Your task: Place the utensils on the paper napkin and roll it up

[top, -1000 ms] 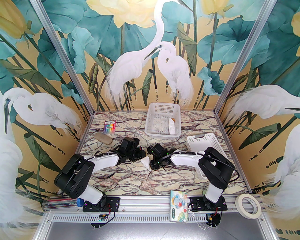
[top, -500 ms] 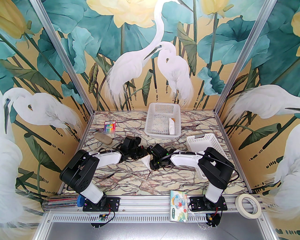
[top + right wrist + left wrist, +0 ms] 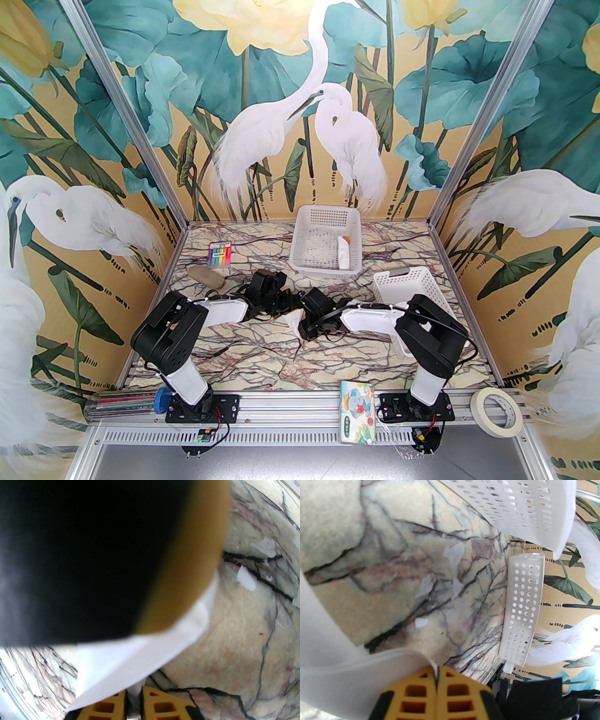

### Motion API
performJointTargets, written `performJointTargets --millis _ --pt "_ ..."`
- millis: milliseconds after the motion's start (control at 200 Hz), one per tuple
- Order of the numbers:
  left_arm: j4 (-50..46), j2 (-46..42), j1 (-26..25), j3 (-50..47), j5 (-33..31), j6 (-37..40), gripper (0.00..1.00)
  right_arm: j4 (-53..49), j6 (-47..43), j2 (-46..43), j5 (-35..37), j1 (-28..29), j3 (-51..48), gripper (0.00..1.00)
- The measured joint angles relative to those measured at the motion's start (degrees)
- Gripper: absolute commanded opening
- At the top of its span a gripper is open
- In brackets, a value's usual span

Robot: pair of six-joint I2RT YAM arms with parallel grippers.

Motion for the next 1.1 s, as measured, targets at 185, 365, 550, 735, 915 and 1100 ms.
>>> performJointTargets --millis 185,365,550,735,915,1100 --pt "1.27 2.45 0.00 0.68 0.17 -0.76 0.00 0.15 0.00 0.04 0.00 0.02 0.00 0.18" --pt "3.69 4.26 0.00 0.68 0.96 -1.73 0.00 0.20 0.22 0.09 -0.02 0.02 0.00 0.18" --pt "6.14 5.68 0.07 0.68 2.29 -2.75 0.00 0.20 1.29 0.09 -0.02 0.02 0.02 0.18" --pt "7.23 6.16 0.17 0.52 2.75 -2.75 0.00 0.13 1.55 0.00 -0.26 -0.09 0.02 0.26" --pt "9.38 6.43 0.22 -0.39 2.60 -2.75 0.00 -1.14 1.46 -1.70 -2.01 -1.16 -0.50 0.37" --pt "10.51 6.51 0.22 -0.81 2.47 -2.78 0.00 -2.27 1.62 -5.22 -4.33 -2.64 -1.57 0.47"
